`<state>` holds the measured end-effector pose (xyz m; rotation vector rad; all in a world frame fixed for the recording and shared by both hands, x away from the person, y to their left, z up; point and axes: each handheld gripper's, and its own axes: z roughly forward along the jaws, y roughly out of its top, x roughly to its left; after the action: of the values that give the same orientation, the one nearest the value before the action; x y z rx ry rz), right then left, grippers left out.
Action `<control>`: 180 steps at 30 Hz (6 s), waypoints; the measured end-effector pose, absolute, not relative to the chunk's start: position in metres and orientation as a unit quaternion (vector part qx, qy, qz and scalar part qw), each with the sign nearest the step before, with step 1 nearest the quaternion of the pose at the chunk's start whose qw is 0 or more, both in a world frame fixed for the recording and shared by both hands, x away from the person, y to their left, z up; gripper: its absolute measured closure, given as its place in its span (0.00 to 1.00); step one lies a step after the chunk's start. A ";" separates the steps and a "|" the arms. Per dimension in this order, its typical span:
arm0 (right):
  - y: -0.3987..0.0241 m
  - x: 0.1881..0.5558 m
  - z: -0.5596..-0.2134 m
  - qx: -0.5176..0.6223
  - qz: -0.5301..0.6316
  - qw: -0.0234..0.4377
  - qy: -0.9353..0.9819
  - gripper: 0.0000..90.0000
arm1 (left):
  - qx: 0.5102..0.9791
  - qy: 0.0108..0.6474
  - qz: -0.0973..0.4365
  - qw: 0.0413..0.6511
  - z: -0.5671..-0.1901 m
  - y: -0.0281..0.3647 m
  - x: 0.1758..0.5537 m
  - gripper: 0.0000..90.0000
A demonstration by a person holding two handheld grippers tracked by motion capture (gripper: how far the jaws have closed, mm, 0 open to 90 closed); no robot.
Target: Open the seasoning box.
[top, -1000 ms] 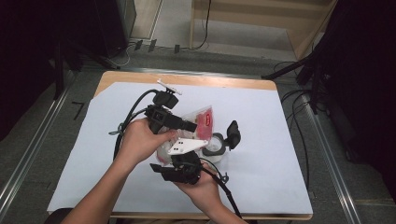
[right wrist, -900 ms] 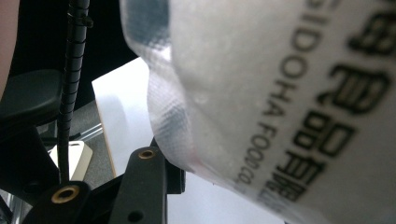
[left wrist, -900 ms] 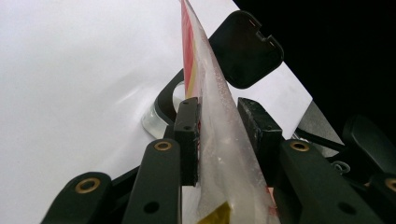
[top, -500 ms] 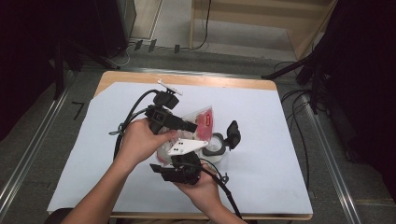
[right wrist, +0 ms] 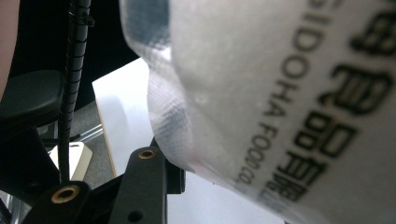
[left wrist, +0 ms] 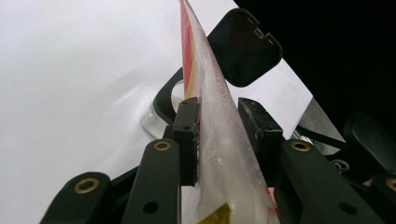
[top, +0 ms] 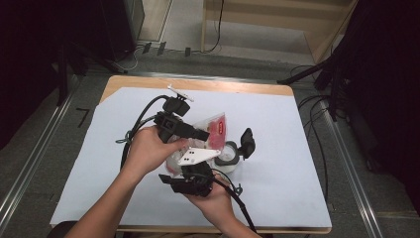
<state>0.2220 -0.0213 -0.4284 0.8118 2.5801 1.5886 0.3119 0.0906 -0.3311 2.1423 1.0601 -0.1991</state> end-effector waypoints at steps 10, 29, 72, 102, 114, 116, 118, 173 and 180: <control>-0.021 0.222 -0.428 0.259 0.506 0.002 0.823 0.71 | 0.833 0.411 -0.077 0.362 -0.331 0.091 0.312 0.78; -0.020 0.221 -0.429 0.259 0.507 0.001 0.822 0.71 | 0.833 0.413 -0.076 0.361 -0.331 0.090 0.311 0.78; -0.019 0.219 -0.430 0.258 0.504 0.005 0.824 0.71 | 0.837 0.406 -0.073 0.359 -0.331 0.091 0.308 0.78; -0.019 0.219 -0.430 0.259 0.503 0.006 0.824 0.71 | 0.837 0.406 -0.072 0.359 -0.331 0.090 0.308 0.78; -0.019 0.219 -0.429 0.260 0.505 0.002 0.823 0.71 | 0.836 0.407 -0.074 0.360 -0.331 0.090 0.308 0.78; -0.019 0.219 -0.429 0.261 0.505 0.003 0.823 0.71 | 0.836 0.406 -0.073 0.361 -0.331 0.089 0.308 0.78; -0.019 0.219 -0.429 0.260 0.505 0.003 0.823 0.71 | 0.837 0.406 -0.073 0.361 -0.331 0.089 0.308 0.78; -0.021 0.218 -0.430 0.255 0.505 0.004 0.825 0.71 | 0.839 0.401 -0.069 0.360 -0.330 0.088 0.306 0.78; -0.021 0.218 -0.430 0.254 0.504 0.004 0.826 0.71 | 0.839 0.401 -0.070 0.361 -0.331 0.088 0.307 0.77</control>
<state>0.2180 -0.0209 -0.4297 0.7949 2.5876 1.5793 0.3069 0.0882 -0.3312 2.1609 1.0332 -0.1797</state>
